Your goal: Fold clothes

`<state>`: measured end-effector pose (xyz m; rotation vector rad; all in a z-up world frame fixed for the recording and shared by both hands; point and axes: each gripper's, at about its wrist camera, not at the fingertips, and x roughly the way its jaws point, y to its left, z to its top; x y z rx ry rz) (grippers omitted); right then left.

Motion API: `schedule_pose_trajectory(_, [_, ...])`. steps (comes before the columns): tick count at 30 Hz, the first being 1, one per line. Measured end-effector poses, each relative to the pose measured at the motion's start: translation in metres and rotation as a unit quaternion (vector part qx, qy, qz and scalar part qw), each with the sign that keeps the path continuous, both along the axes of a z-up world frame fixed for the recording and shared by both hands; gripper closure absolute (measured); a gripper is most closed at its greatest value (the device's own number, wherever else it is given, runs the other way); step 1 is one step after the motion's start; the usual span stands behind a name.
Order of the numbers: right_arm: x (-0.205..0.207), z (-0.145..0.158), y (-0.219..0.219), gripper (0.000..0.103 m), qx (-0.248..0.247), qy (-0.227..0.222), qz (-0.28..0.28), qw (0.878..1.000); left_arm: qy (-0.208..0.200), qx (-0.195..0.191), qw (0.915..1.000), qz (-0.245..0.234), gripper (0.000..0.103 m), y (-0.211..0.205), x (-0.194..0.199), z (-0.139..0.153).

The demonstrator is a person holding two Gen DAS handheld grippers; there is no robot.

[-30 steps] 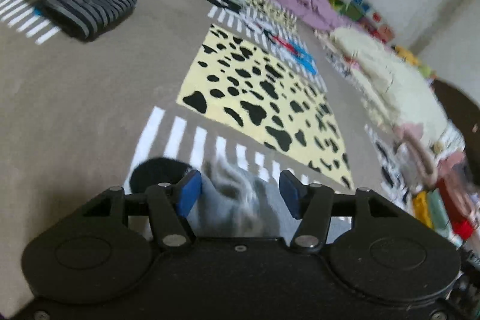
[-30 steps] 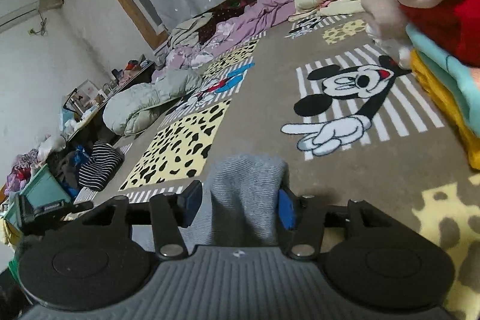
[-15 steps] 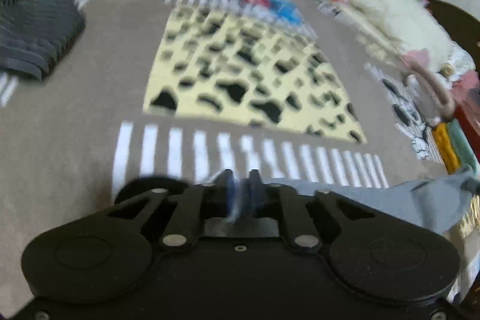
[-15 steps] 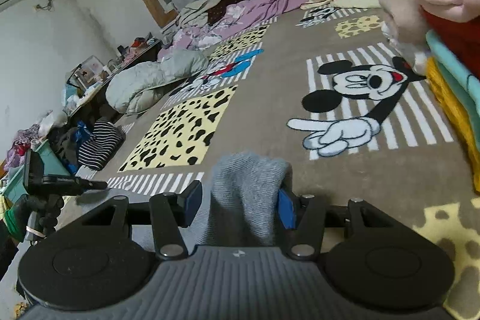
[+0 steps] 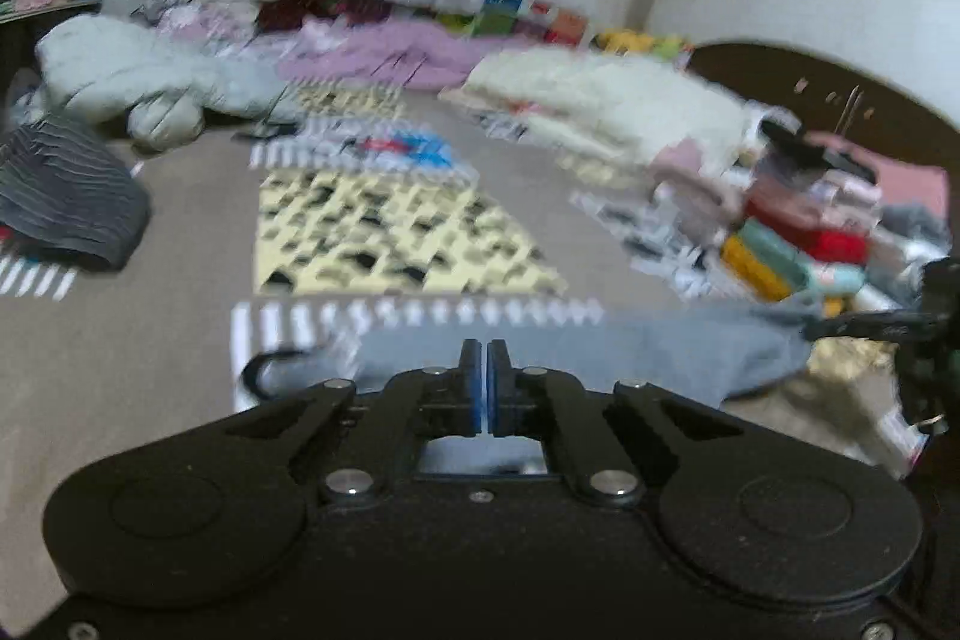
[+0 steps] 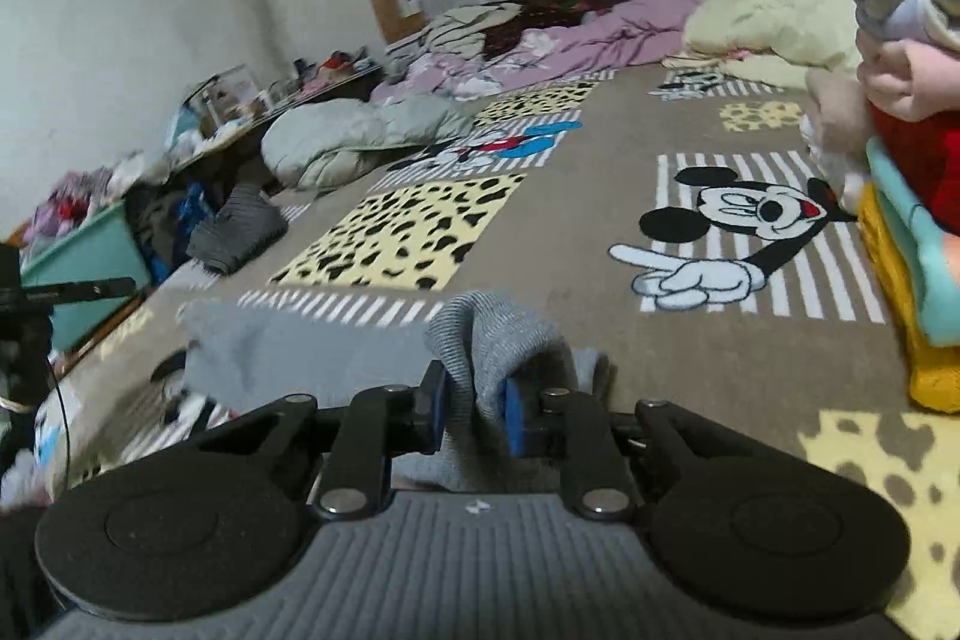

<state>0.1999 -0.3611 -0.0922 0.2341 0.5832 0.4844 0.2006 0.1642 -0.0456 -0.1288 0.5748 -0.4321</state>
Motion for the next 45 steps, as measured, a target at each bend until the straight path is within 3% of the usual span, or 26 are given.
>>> schedule_pose_trajectory(2, [-0.012, -0.004, 0.0, 0.082, -0.008, 0.004, 0.004, 1.0, 0.018, 0.007, 0.9993, 0.03, 0.071, 0.001, 0.007, -0.003])
schedule_pose_trajectory(4, [-0.023, -0.01, 0.005, 0.082, -0.032, 0.015, 0.013, 0.999, 0.031, 0.015, 0.9978, 0.057, 0.057, 0.001, 0.014, -0.006])
schedule_pose_trajectory(9, [-0.041, -0.023, 0.016, 0.07, -0.094, 0.049, 0.024, 0.994, 0.054, 0.038, 0.995, 0.075, 0.055, -0.016, 0.051, -0.005])
schedule_pose_trajectory(14, [-0.059, -0.025, 0.004, 0.067, -0.082, 0.054, -0.002, 0.995, 0.078, 0.047, 0.9922, 0.085, 0.055, -0.029, 0.094, -0.011])
schedule_pose_trajectory(17, [-0.065, -0.024, -0.004, 0.057, -0.079, 0.047, -0.017, 0.996, 0.104, 0.032, 0.9903, 0.087, 0.051, -0.028, 0.118, -0.02])
schedule_pose_trajectory(23, [-0.055, -0.005, -0.011, 0.045, -0.05, -0.007, -0.034, 0.998, 0.168, 0.043, 0.9829, 0.062, 0.051, -0.031, 0.155, -0.042])
schedule_pose_trajectory(24, [-0.051, -0.001, -0.009, 0.041, -0.046, -0.016, -0.03, 0.998, 0.179, 0.046, 0.9811, 0.058, 0.055, -0.032, 0.162, -0.045])
schedule_pose_trajectory(25, [-0.047, 0.003, -0.006, 0.037, -0.043, -0.024, -0.023, 0.999, 0.182, 0.054, 0.9806, 0.05, 0.08, -0.035, 0.165, -0.048])
schedule_pose_trajectory(26, [-0.043, 0.005, -0.002, 0.037, -0.046, -0.027, -0.016, 0.998, 0.178, 0.063, 0.9811, 0.044, 0.091, -0.038, 0.164, -0.049])
schedule_pose_trajectory(28, [-0.034, 0.004, 0.007, 0.037, -0.06, -0.026, -0.002, 0.998, 0.146, 0.061, 0.9871, 0.022, 0.095, -0.041, 0.154, -0.042])
schedule_pose_trajectory(32, [-0.022, -0.003, 0.018, 0.037, -0.072, -0.017, 0.008, 0.997, 0.066, 0.057, 0.996, -0.022, 0.095, -0.043, 0.117, -0.014])
schedule_pose_trajectory(35, [-0.026, -0.009, 0.019, 0.037, -0.066, -0.01, 0.003, 0.998, 0.004, 0.06, 0.9962, -0.062, 0.095, -0.039, 0.08, 0.005])
schedule_pose_trajectory(40, [-0.04, -0.018, 0.024, 0.038, -0.096, 0.007, 0.002, 0.995, -0.072, 0.119, 0.9805, -0.139, 0.097, -0.037, 0.006, 0.019])
schedule_pose_trajectory(45, [-0.047, -0.033, 0.019, 0.038, -0.118, 0.045, -0.023, 0.992, -0.081, 0.232, 0.95, -0.193, 0.098, -0.036, -0.068, 0.001])
